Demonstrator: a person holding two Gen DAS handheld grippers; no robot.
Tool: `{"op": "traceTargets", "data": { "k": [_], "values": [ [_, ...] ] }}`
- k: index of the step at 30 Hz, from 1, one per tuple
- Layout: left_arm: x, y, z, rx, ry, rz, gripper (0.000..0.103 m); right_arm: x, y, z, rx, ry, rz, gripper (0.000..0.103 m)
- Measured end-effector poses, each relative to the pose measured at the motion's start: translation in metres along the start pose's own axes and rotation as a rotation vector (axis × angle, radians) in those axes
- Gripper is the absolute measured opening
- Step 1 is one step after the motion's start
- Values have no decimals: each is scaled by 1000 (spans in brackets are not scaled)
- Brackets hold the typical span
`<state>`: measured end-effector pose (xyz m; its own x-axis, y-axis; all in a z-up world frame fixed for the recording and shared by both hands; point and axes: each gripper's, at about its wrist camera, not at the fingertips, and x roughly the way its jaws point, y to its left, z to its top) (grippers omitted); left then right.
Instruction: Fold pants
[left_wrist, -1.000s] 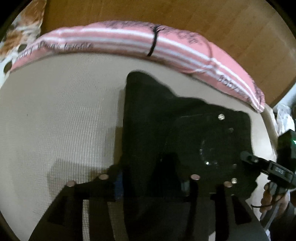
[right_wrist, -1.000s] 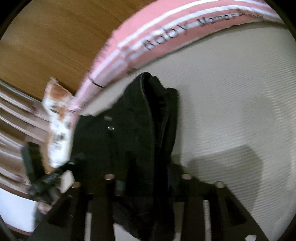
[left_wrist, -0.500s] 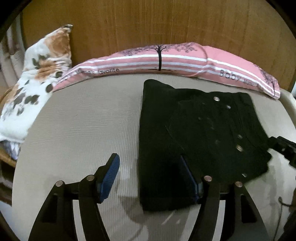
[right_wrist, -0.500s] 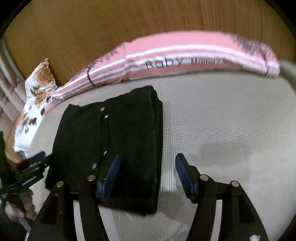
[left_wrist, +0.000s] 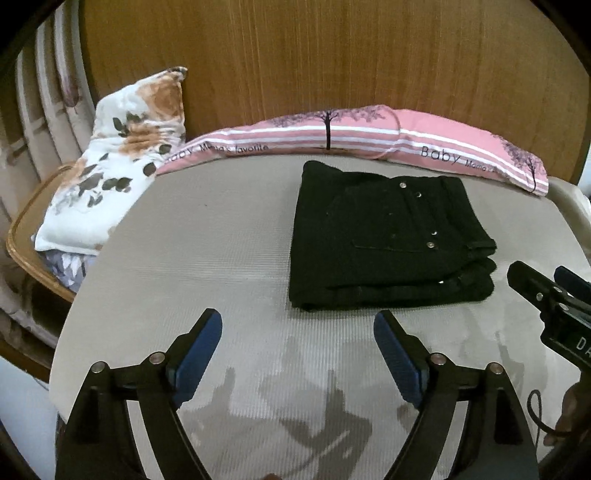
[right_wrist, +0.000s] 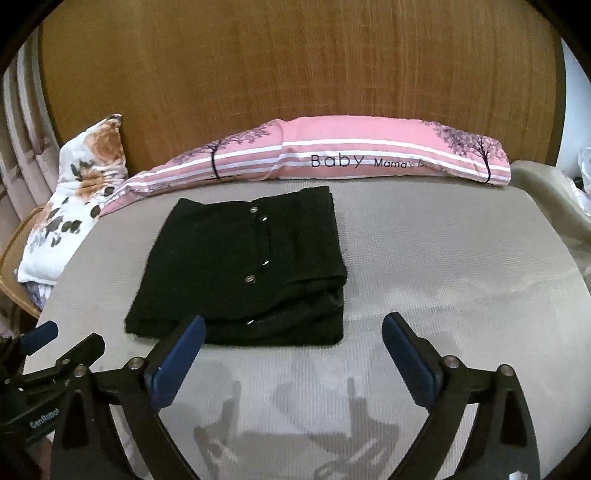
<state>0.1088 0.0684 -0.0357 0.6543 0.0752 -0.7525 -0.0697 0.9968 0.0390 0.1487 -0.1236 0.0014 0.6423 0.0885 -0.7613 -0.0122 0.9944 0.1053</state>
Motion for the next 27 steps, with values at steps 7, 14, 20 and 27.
{"op": "traceTargets", "data": {
  "k": [7, 14, 20, 27],
  "values": [
    [-24, 3, -12, -12, -22, -3, 85, -23, 10, -13, -10, -17, -12, 97],
    [-37, 3, -21, -3, -34, -9, 85, -35, 19, -25, -42, -17, -12, 97],
    [-40, 4, -26, -10, -34, -6, 85, -42, 23, -31, -61, -17, -13, 97],
    [-46, 1, -32, -13, -39, -7, 85, -47, 27, -33, -73, -17, -14, 97]
  ]
}}
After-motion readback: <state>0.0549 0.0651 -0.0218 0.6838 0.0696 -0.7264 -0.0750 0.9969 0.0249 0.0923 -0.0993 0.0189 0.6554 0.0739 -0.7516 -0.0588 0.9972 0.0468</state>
